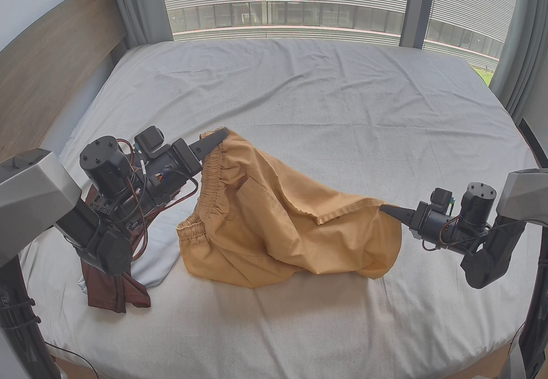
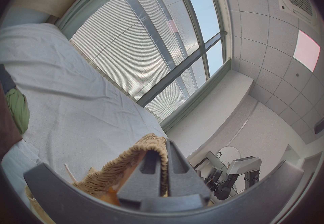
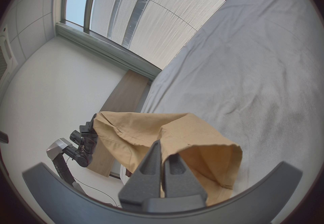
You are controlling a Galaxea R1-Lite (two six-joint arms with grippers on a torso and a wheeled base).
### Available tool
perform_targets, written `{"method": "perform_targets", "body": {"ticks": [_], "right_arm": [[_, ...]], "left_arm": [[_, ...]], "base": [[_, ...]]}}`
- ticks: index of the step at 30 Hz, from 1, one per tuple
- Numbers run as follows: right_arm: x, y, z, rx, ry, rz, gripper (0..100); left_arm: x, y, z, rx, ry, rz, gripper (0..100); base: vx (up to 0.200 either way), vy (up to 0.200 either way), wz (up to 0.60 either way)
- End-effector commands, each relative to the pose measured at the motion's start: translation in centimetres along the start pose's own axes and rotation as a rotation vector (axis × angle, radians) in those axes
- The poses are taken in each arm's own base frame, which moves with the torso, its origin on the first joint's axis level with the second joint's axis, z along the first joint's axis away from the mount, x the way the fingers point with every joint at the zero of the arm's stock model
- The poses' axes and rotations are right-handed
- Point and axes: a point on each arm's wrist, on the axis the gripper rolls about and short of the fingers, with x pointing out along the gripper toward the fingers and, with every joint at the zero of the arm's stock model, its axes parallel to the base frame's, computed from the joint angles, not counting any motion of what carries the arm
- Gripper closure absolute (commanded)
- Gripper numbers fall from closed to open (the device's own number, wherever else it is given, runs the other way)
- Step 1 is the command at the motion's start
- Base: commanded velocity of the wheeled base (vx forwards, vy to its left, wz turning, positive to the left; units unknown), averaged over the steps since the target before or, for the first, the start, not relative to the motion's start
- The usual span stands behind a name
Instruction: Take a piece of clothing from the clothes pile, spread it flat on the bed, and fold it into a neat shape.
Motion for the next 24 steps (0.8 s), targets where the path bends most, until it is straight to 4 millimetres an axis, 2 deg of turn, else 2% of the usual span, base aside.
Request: {"method": "perform_targets", "body": {"ticks": [1,10,14,20,24], "right_arm": [[-1.9,4.3,1.9,-0.075,-0.059,0.069,100],[-3.2,7.2,3.8,-0.141,-0.132,0.125,100],[-4.4,10.0,5.2,-0.14,-0.182,0.19,100],[-6.3,13.0,7.1,-0.188,-0.262,0.257,100],[-7.4,13.7,8.2,-0.218,-0.312,0.263,100]], "left_arm": [[-0.2,-1.7,1.2,0.039,-0.027,-0.036,100],[-0.7,-3.9,3.0,0.07,-0.072,-0.081,100],[-1.3,-5.5,4.3,0.092,-0.1,-0.114,100],[-1.8,-6.7,4.8,0.107,-0.103,-0.143,100],[-2.5,-7.6,5.3,0.121,-0.091,-0.174,100]], "base": [[0.0,0.0,0.0],[0.0,0.0,0.0],[0.0,0.0,0.0],[0.0,0.0,0.0],[0.0,0.0,0.0]]}}
